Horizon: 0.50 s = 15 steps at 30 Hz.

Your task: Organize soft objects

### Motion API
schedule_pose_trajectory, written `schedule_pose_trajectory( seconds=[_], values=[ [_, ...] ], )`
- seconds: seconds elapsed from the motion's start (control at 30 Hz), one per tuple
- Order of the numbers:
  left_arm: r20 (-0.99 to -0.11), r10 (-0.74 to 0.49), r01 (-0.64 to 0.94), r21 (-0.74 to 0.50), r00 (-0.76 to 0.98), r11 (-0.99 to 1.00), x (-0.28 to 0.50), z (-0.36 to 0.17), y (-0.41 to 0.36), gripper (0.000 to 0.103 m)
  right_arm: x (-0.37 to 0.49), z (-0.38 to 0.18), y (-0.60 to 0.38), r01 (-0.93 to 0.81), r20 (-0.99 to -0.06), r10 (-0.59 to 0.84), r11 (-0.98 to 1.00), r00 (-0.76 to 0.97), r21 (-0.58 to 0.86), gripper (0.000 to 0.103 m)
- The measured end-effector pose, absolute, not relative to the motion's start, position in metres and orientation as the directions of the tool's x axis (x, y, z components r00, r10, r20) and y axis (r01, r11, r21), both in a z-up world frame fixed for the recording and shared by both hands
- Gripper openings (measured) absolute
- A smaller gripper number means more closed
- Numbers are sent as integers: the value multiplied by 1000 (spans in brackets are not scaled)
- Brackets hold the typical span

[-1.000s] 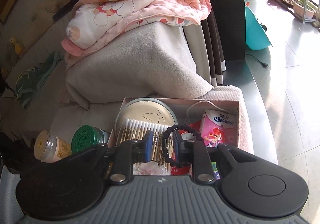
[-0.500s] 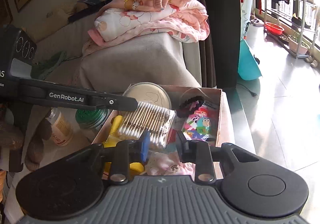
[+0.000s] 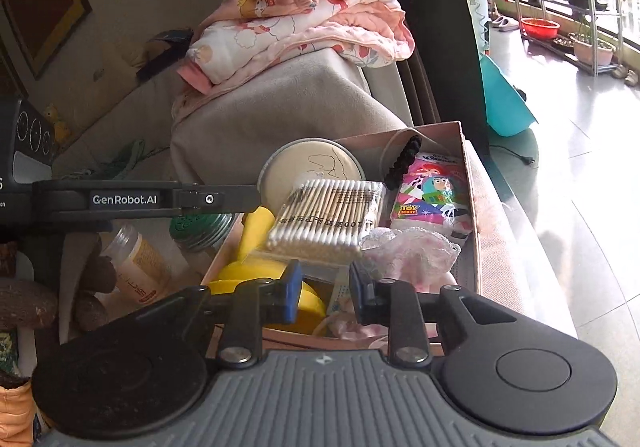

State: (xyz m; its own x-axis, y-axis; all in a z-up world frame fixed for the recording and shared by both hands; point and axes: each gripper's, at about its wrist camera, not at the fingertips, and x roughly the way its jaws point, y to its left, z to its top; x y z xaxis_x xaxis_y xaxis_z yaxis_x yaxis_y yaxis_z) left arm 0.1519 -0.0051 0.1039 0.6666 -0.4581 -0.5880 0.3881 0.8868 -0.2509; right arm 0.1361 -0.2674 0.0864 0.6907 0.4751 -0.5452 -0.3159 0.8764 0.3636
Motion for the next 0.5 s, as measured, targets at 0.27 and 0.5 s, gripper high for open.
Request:
schedule_pose_trajectory(
  seconds=[0.27,0.5],
  values=[
    [-626,-265,286,-69,734,956,33,99,72,22,78,103,-227,-354,-533,436,900,726,254,57],
    [-728,-33,49,1,685,999,-42,55,114,22,42,73,-183,-392,-576,435,896,692,207,64]
  ],
)
